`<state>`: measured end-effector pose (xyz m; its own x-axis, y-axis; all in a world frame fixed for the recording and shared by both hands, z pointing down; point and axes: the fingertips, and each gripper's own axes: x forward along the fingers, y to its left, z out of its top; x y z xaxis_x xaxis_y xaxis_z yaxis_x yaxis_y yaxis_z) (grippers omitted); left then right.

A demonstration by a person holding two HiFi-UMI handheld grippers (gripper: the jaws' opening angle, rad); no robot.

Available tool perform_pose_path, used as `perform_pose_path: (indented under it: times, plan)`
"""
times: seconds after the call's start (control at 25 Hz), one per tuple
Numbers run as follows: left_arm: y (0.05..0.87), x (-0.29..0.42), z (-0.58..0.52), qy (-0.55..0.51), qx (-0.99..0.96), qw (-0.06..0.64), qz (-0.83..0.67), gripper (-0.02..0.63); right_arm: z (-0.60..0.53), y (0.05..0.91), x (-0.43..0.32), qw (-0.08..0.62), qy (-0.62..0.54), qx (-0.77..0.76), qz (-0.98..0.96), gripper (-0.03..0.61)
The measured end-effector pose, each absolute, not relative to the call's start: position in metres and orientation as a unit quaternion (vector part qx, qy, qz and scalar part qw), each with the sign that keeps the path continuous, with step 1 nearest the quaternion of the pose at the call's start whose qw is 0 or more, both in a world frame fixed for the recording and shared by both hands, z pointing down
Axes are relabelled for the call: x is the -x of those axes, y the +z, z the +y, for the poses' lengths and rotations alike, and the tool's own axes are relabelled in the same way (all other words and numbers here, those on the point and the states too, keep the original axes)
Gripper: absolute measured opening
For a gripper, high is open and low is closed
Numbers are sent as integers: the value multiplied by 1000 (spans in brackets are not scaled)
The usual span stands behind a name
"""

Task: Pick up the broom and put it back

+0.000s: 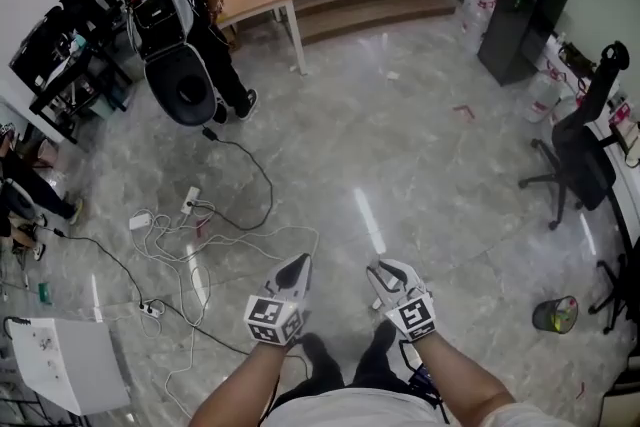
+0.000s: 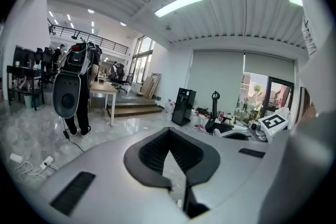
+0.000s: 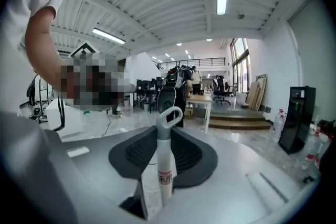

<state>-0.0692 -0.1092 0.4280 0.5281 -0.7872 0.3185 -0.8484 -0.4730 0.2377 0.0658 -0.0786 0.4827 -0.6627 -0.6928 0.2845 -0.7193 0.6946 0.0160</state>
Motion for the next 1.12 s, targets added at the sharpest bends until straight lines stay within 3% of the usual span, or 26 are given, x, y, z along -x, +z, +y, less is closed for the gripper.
perform_pose_path:
  times: [0.36,0.64,1.12]
  plan:
    - [303,83,-110,54,-850,123,-509,3,-101,316,-32,43,22,-381,-923,84]
    - [240,108,-106,26,-845,89,-527,5,-98,221,3,8,12,-348,-937,84]
    - [226,111,-99,9,-846,84,-526,5,-69,226,14,40,18,-324,-945,84]
